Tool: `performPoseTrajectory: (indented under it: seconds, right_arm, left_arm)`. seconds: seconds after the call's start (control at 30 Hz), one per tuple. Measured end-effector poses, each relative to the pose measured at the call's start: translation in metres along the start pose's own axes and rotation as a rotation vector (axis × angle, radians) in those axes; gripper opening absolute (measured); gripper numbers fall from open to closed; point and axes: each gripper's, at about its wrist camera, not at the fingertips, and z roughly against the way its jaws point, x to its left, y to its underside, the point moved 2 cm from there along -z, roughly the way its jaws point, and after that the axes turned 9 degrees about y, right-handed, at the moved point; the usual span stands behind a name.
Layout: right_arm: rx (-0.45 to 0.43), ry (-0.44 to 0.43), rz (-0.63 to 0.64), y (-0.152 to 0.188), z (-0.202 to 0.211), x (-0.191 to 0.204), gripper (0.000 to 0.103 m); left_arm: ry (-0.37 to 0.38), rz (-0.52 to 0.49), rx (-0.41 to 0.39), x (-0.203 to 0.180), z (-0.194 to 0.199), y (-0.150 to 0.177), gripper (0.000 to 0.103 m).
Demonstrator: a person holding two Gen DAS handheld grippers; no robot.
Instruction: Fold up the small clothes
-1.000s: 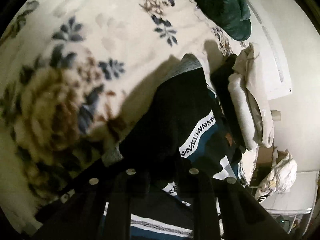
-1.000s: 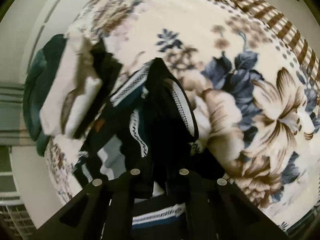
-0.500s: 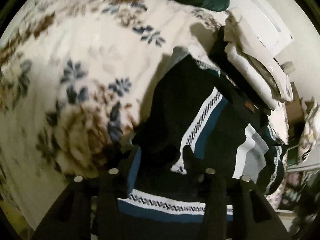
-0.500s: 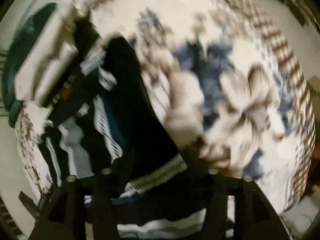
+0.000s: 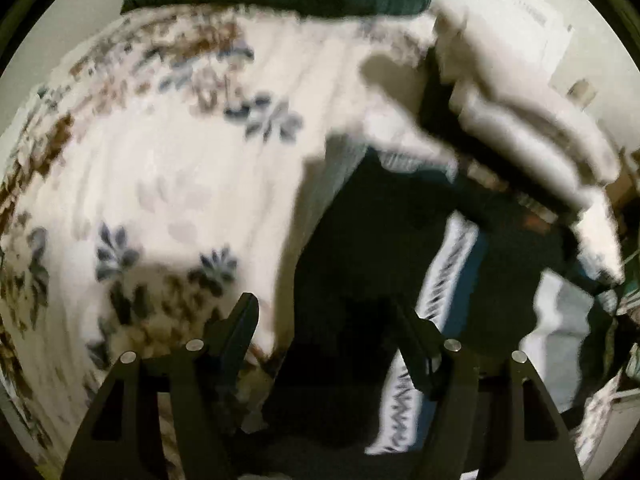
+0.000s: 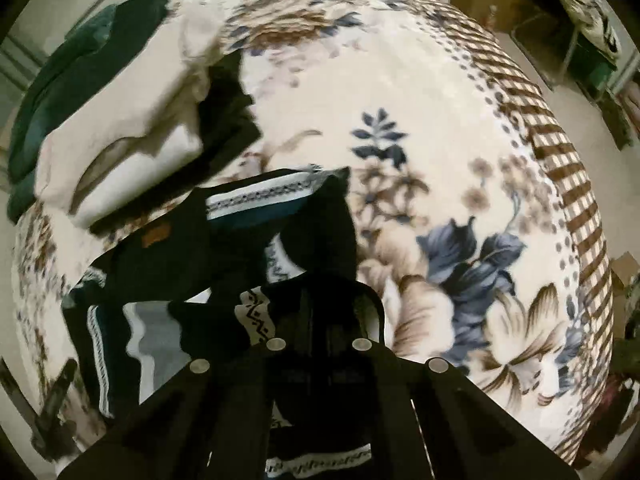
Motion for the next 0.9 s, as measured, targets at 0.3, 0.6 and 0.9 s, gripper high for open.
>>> performPoseTrajectory:
  seconds: [0.3, 0.6, 0.9]
  right_arm:
    - [0.022, 0.004, -0.010, 0.016, 0.010, 0.002, 0.056]
    - [0.025, -0.020, -0.083, 0.030, 0.030, -0.014, 0.056]
    - [0.038, -0.069, -0.108, 0.050, 0.063, -0.056, 0.060]
  left_arm:
    - [0.017, -0.022, 0.082, 0.012, -0.045, 0.000, 0.103]
    - [0.056, 0.030, 0.070, 0.020, -0.056, -0.010, 0.103]
    - [-0.051, 0.007, -0.069, 0.001, 0.030, -0.005, 0.103]
